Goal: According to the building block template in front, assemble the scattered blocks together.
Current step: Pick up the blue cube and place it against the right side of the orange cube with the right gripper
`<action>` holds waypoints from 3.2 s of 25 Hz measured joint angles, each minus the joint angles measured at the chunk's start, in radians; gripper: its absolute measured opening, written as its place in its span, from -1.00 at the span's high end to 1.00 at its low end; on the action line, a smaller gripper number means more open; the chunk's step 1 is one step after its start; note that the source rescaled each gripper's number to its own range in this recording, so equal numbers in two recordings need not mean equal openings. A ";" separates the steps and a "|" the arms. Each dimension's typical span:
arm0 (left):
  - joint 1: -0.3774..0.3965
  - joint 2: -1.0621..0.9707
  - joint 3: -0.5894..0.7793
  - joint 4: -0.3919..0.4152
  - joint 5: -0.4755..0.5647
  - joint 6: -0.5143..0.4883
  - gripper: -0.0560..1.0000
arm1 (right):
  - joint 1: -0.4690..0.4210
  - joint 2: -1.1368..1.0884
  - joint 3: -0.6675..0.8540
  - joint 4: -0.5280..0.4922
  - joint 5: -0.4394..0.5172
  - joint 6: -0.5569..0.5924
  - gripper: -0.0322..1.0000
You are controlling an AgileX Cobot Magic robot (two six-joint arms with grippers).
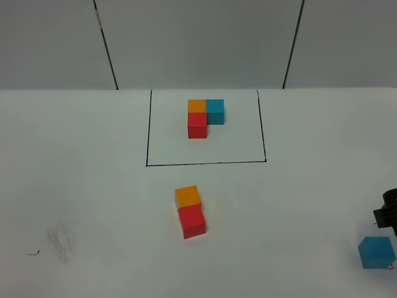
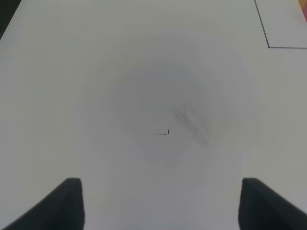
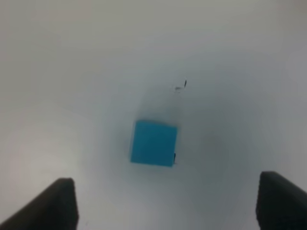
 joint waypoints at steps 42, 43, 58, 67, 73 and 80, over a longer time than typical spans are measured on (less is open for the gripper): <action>0.000 0.000 0.000 0.000 0.000 -0.001 -0.26 | -0.232 0.114 0.020 0.155 -0.064 -0.118 -0.18; 0.000 0.000 0.000 0.000 0.000 -0.001 -0.26 | -0.241 0.123 0.020 0.164 -0.064 -0.129 -0.18; 0.000 0.000 0.000 0.000 0.000 -0.001 -0.26 | -0.273 0.270 0.106 0.313 -0.246 -0.292 -0.18; 0.000 0.000 0.000 0.000 0.000 -0.001 -0.26 | -0.316 0.294 0.168 0.309 -0.341 -0.330 -0.18; 0.000 0.000 0.000 0.000 0.000 0.000 -0.26 | -0.316 0.352 0.172 0.292 -0.359 -0.331 -0.18; 0.000 0.000 0.000 0.000 0.000 0.000 -0.26 | -0.316 0.435 0.172 0.290 -0.412 -0.333 -0.18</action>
